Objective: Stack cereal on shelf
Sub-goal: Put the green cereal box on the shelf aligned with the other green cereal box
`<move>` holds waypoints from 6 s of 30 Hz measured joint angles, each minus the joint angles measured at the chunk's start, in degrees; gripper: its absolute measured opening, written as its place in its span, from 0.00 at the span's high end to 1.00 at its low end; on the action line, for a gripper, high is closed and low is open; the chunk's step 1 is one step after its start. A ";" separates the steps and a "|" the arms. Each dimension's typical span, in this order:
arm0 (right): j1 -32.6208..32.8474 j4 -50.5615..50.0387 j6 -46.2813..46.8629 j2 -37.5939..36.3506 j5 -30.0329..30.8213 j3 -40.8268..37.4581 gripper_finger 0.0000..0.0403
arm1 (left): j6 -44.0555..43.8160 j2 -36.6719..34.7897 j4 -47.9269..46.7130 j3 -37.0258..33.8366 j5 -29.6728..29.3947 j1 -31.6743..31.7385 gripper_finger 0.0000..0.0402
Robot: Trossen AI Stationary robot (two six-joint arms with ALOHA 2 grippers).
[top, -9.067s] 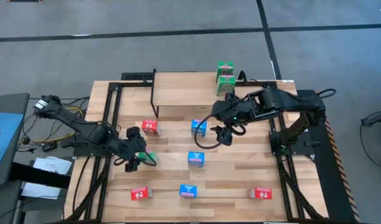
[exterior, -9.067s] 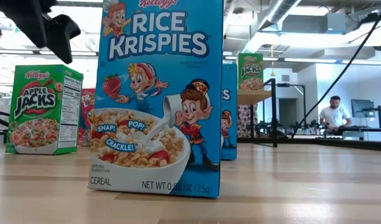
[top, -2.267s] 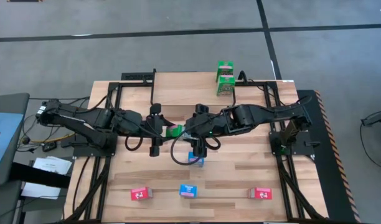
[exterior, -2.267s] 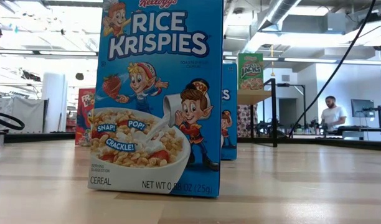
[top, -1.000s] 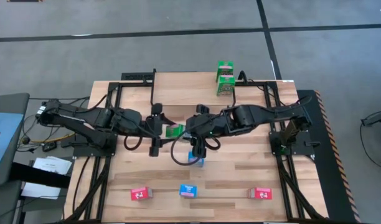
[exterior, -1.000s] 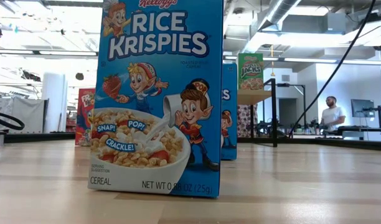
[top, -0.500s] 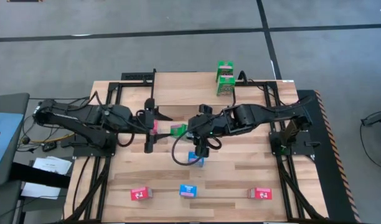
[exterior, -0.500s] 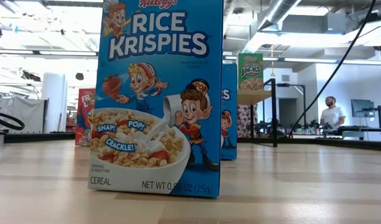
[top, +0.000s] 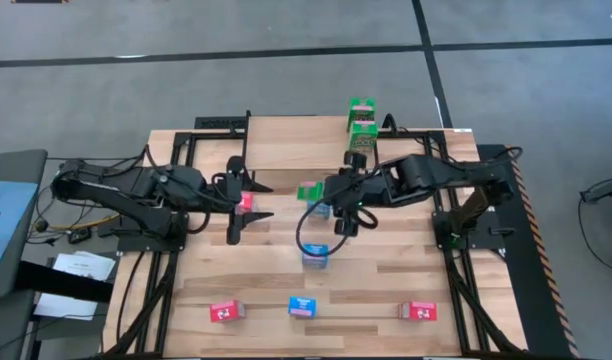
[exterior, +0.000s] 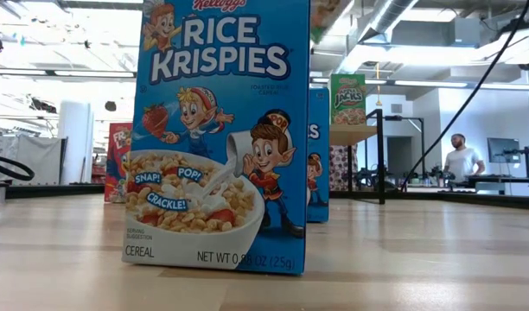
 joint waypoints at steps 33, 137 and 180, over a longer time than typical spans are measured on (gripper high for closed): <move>-5.74 1.95 9.11 -12.24 10.59 -23.14 0.46 | 0.02 0.04 -2.24 0.00 -0.05 0.04 0.40; -57.81 81.55 -11.01 -40.59 -52.58 -85.96 0.46 | 0.02 0.07 -0.79 0.00 -0.55 0.04 0.40; -57.82 76.68 -11.05 -41.94 -50.38 -86.20 0.38 | -2.56 0.07 -0.37 0.00 -2.03 0.04 0.40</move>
